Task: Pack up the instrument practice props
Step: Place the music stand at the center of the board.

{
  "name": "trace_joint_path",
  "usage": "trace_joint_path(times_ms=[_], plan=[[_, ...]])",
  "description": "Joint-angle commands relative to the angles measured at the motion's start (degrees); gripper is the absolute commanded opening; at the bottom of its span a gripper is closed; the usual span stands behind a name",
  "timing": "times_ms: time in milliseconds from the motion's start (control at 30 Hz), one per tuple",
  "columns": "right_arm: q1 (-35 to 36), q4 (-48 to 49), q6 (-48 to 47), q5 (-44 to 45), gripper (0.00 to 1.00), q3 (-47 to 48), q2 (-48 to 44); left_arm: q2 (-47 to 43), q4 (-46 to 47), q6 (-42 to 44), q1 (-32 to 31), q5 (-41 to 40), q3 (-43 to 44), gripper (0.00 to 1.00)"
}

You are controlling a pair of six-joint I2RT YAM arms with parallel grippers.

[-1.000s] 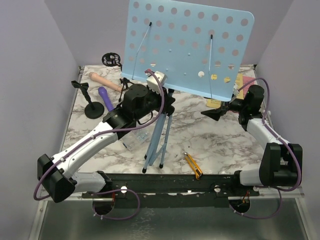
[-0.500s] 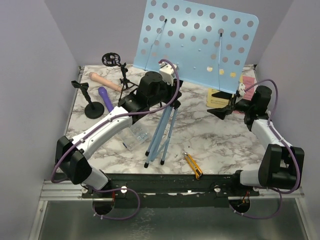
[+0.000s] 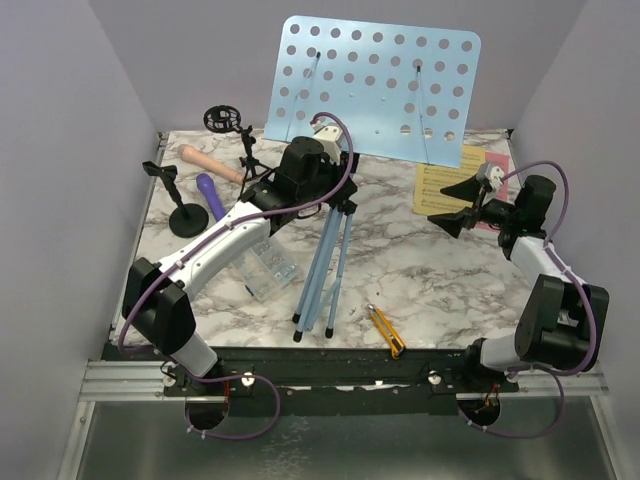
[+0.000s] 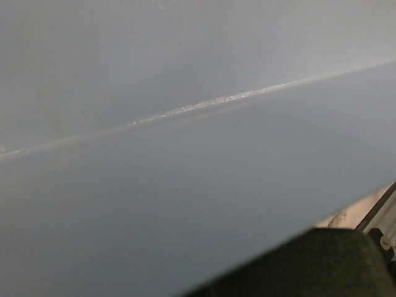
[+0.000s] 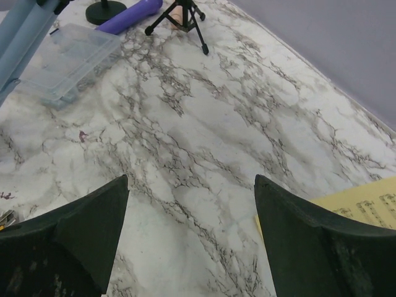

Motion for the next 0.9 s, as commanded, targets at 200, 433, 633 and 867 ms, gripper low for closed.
trace_joint_path(times_ms=[200,433,633,867], plan=[[-1.98,-1.28,-1.66,2.06,0.85,0.95,1.12,-2.54,14.55,-3.74,0.77,3.80,3.52,0.00],[-2.33,-1.44,-1.66,2.10,0.85,1.07,1.44,-1.59,14.55,-4.67,1.27,4.89,3.45,0.00],[-2.51,-1.41,-1.58,1.95,0.85,1.08,1.53,-0.72,14.55,-5.67,1.31,5.87,2.64,0.00],[-2.51,-1.44,-1.49,1.90,0.85,1.10,1.69,0.52,14.55,-6.31,1.36,6.43,1.94,0.00]])
